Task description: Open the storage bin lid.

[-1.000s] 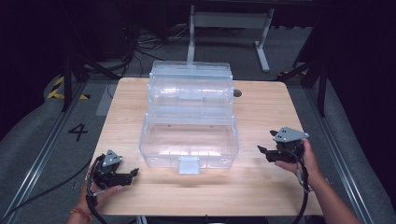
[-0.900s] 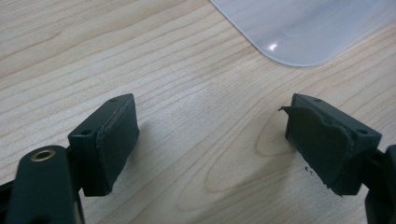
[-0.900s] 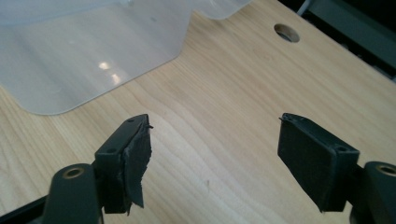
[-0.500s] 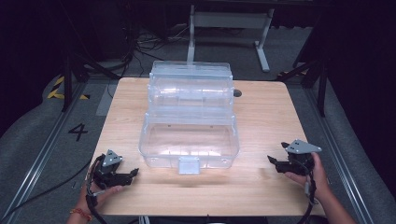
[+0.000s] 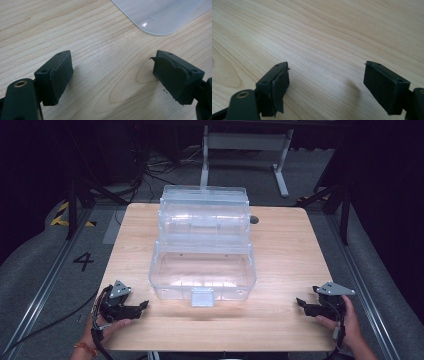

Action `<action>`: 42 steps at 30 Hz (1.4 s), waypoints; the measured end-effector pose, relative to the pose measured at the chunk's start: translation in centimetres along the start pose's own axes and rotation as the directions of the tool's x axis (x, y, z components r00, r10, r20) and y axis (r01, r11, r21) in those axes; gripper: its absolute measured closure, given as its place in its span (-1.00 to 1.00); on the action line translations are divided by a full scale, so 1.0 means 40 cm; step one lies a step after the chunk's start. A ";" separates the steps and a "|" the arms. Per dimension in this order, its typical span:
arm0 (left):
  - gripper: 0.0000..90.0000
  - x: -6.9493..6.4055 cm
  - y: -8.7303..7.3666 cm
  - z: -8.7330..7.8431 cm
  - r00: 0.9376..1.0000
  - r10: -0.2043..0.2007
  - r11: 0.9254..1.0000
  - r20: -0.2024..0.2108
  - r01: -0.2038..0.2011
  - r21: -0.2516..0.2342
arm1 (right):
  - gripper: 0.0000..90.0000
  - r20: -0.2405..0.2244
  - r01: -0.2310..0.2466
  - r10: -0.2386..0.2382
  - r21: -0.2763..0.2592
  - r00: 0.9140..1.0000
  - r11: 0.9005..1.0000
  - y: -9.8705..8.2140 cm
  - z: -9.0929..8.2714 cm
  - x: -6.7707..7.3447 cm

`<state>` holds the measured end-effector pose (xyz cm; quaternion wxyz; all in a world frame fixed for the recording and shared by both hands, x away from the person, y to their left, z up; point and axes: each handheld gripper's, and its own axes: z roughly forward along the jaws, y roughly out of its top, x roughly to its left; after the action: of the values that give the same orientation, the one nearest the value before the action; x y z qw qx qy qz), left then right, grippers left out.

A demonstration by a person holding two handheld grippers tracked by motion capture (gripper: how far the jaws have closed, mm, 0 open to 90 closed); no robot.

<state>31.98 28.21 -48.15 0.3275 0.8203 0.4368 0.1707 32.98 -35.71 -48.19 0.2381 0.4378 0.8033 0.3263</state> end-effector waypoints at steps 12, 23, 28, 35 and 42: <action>-0.64 -0.003 0.001 -0.001 1.000 -0.006 1.000 -0.009 0.006 0.007 | -0.60 -0.068 -0.077 0.077 -0.004 0.995 0.997 -0.013 0.008 -0.026; -0.64 -0.002 0.002 0.001 1.000 -0.006 1.000 -0.004 0.006 0.006 | -0.62 -0.066 -0.082 0.081 -0.003 0.995 0.997 -0.011 0.010 -0.025; -0.64 -0.002 0.002 0.001 1.000 -0.008 1.000 -0.004 0.008 0.007 | -0.64 -0.064 -0.084 0.084 -0.001 0.994 0.996 -0.010 0.011 -0.025; -0.65 -0.003 0.003 0.002 1.000 -0.010 1.000 -0.006 0.010 0.005 | -0.64 -0.063 -0.084 0.084 -0.001 0.994 0.996 -0.010 0.011 -0.025; -0.65 -0.002 0.003 0.003 1.000 -0.011 1.000 -0.005 0.011 0.002 | -0.64 -0.063 -0.084 0.084 -0.001 0.994 0.996 -0.010 0.011 -0.025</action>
<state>32.06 28.05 -48.16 0.3264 0.8178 0.4423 0.1702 33.54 -36.59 -48.67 0.1995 0.4603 0.7907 0.3510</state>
